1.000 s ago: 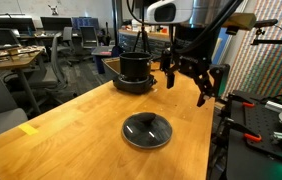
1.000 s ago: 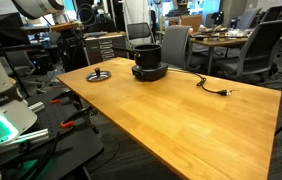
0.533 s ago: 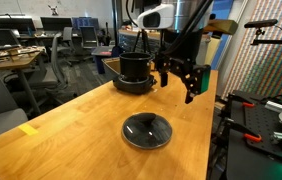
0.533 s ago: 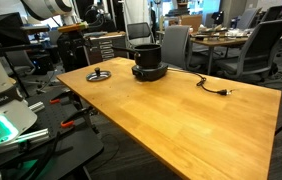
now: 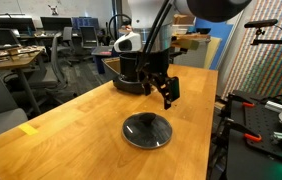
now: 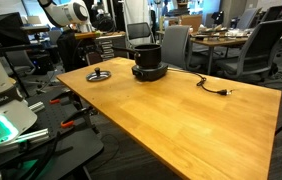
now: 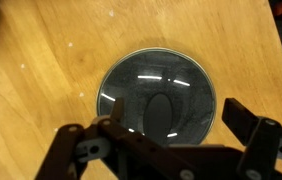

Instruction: Put the pot on the stove, cover it with the lid then turn the stove on

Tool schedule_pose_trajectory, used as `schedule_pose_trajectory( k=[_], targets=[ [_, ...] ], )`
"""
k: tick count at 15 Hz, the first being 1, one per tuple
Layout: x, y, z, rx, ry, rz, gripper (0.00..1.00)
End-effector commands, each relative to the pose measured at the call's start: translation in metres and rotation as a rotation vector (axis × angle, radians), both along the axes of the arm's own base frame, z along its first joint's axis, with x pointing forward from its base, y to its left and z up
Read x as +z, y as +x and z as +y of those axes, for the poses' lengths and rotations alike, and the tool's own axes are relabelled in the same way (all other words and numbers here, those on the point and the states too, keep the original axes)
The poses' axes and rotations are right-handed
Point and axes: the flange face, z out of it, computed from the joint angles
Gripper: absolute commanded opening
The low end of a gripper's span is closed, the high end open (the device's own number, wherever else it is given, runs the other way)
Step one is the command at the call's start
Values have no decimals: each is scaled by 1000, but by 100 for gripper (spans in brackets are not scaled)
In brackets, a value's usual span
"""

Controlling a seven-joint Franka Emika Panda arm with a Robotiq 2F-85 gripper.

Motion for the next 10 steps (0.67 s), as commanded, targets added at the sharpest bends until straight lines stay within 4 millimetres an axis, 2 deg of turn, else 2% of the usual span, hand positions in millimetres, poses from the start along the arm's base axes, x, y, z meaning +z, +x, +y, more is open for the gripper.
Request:
schedule_pose_trajectory(
  k=[1, 8, 9, 10],
  targets=[
    [-20, 15, 7, 65, -34, 34, 100],
    [-59, 19, 20, 80, -29, 95, 100],
    [-63, 19, 23, 78, -23, 102, 93],
    [-66, 19, 25, 74, -18, 106, 74]
  ],
)
